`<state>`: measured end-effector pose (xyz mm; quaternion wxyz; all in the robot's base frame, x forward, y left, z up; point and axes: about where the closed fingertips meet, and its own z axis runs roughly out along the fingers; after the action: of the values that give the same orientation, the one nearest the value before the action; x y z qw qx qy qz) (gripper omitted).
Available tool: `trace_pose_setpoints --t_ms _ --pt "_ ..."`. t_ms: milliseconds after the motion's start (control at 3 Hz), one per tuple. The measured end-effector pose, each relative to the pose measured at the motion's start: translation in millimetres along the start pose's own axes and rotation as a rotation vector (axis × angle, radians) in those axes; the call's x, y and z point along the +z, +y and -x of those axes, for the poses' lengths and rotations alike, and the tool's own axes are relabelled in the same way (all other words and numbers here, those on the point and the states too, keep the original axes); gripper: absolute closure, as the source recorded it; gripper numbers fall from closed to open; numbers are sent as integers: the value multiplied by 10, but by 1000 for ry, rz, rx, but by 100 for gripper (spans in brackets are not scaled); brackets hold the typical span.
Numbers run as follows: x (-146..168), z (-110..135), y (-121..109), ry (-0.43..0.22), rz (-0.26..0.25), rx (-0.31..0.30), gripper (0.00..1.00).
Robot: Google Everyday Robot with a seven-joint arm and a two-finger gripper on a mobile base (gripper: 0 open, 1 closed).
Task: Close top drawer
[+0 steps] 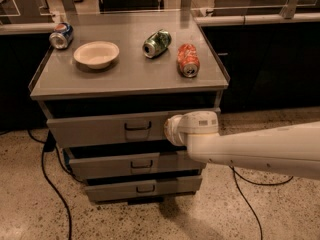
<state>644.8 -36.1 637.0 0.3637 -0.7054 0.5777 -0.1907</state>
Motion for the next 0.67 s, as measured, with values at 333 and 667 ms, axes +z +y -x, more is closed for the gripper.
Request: trace_pose_setpoints --t_ms 333,667 --pt "-251 39 -146 32 -18 9 74" --pt "-292 41 -156 37 -22 9 75"
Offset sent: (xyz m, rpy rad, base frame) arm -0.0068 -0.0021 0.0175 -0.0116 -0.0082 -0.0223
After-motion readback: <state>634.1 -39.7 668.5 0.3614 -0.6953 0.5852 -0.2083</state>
